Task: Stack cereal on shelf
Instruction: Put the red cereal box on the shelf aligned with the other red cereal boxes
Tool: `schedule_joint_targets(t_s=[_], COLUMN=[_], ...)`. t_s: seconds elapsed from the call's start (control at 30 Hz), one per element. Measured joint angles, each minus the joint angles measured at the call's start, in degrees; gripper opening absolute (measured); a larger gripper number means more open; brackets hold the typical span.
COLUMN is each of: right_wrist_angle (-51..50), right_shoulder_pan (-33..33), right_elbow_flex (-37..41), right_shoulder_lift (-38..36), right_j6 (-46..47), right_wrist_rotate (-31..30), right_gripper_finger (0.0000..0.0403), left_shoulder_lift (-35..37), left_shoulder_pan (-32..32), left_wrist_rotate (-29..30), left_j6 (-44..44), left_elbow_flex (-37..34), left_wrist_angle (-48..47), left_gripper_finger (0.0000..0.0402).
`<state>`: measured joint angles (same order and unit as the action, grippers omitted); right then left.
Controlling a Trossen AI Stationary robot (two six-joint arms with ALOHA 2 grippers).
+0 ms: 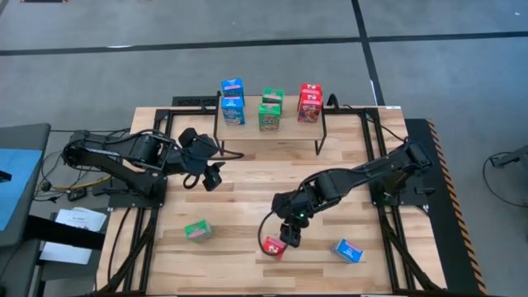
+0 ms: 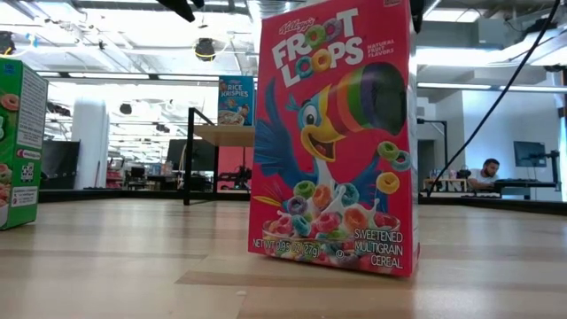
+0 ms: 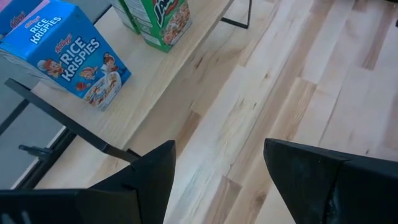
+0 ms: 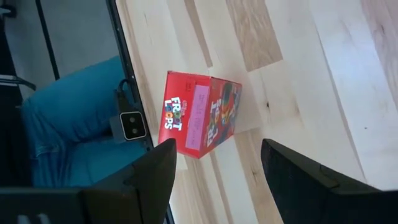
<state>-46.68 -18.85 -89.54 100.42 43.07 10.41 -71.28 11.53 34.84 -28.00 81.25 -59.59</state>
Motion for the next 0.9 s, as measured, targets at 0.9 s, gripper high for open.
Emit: schedule_joint_targets(t_s=[0.9], right_wrist_angle=[0.2], right_shoulder_pan=[0.9], right_elbow_flex=[0.0], right_shoulder_lift=[0.0], right_j6=[2.3], right_wrist_rotate=[-3.0], right_gripper_finger=[0.0260], left_shoulder_lift=[0.0], left_shoulder_pan=[0.0], left_wrist_rotate=[-6.7], left_j6=[-5.5], left_elbow_flex=[0.0], left_wrist_angle=[-0.2], left_gripper_finger=[0.0234])
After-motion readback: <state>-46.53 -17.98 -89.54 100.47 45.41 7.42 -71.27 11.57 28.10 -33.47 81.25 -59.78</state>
